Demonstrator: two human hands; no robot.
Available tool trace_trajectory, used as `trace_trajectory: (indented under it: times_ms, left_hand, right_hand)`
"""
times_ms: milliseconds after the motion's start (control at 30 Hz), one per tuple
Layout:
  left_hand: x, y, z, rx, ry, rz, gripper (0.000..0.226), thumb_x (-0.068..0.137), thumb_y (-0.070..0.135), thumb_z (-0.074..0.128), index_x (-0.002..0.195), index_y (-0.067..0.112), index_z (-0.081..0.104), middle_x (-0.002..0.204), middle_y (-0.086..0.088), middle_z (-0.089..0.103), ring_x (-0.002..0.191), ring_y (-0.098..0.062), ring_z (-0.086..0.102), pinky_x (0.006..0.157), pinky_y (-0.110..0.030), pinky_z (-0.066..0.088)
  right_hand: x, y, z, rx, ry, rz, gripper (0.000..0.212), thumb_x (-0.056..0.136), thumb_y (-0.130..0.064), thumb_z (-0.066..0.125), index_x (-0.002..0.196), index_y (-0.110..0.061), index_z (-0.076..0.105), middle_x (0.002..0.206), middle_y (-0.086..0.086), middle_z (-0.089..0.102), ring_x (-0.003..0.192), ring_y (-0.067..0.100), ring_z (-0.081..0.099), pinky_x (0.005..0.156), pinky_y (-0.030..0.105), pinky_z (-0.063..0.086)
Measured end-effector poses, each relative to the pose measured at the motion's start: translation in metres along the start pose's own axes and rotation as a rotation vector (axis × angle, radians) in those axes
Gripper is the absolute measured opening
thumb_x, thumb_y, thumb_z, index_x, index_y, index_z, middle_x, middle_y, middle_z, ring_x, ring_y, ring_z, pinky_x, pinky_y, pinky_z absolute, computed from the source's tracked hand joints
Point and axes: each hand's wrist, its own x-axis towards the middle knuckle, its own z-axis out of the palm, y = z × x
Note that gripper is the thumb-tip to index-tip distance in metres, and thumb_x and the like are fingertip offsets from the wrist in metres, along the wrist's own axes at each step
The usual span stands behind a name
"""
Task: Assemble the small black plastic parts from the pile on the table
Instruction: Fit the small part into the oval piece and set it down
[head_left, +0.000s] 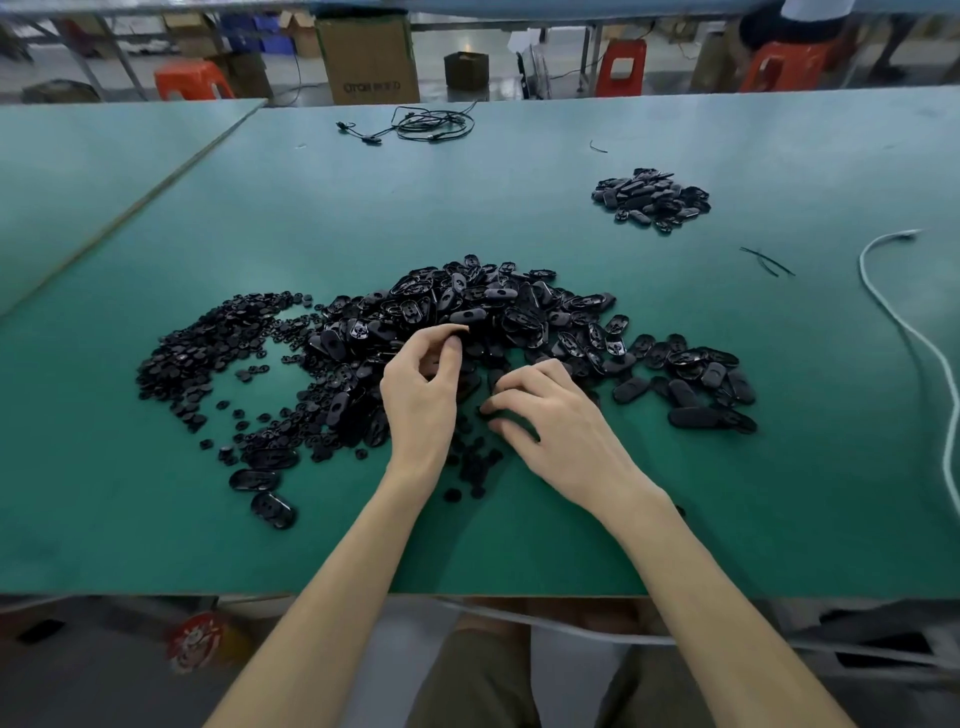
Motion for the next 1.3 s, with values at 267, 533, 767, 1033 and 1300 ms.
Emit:
trace_trajectory:
  times_ms: [267,533,767,1033,1300]
  left_hand:
    - [-0.002,0.001,0.001,-0.088,-0.151,0.064,0.026,0.107,0.012,0.055,0.122,0.025,0.072,0.081,-0.005,0.069,0.068,-0.019,0.067,0.07,-0.031,0.054]
    - [-0.003,0.005,0.001,-0.087,-0.212,0.016,0.029,0.098,0.023,0.073,0.127,0.016,0.07,0.098,-0.002,0.075,0.08,-0.014,0.072,0.078,-0.02,0.055]
    - [-0.002,0.001,0.002,-0.078,-0.161,-0.02,0.026,0.098,0.018,0.071,0.125,0.02,0.072,0.097,0.002,0.076,0.08,-0.012,0.072,0.078,-0.025,0.058]
    - [-0.001,-0.005,0.003,-0.081,-0.15,-0.07,0.026,0.109,0.017,0.049,0.11,0.018,0.075,0.078,-0.008,0.073,0.065,-0.013,0.064,0.069,-0.038,0.054]
    - [0.0,-0.002,0.0,-0.069,-0.22,-0.011,0.014,0.106,0.018,0.06,0.107,0.012,0.073,0.084,-0.003,0.072,0.051,-0.015,0.056,0.056,-0.025,0.048]
  right_hand:
    - [0.0,-0.003,-0.005,0.002,-0.031,0.05,0.007,0.098,-0.012,0.07,0.103,-0.01,0.075,0.102,-0.001,0.067,0.099,0.022,0.053,0.092,0.028,0.046]
    - [0.0,-0.004,-0.003,0.006,-0.032,0.114,0.023,0.101,-0.022,0.067,0.121,-0.01,0.071,0.107,0.0,0.062,0.109,0.022,0.051,0.093,0.03,0.048]
    - [0.001,-0.003,-0.004,0.025,-0.07,0.143,0.018,0.101,-0.021,0.067,0.115,-0.013,0.075,0.106,-0.001,0.06,0.111,0.021,0.05,0.094,0.03,0.047]
    - [0.002,-0.005,-0.007,0.04,-0.076,0.161,0.011,0.1,-0.016,0.067,0.105,-0.007,0.072,0.107,0.001,0.063,0.109,0.021,0.05,0.097,0.029,0.044]
    - [0.001,-0.002,-0.006,0.169,0.075,0.219,0.008,0.099,-0.011,0.068,0.107,-0.011,0.068,0.104,-0.009,0.057,0.094,0.003,0.053,0.087,0.021,0.048]
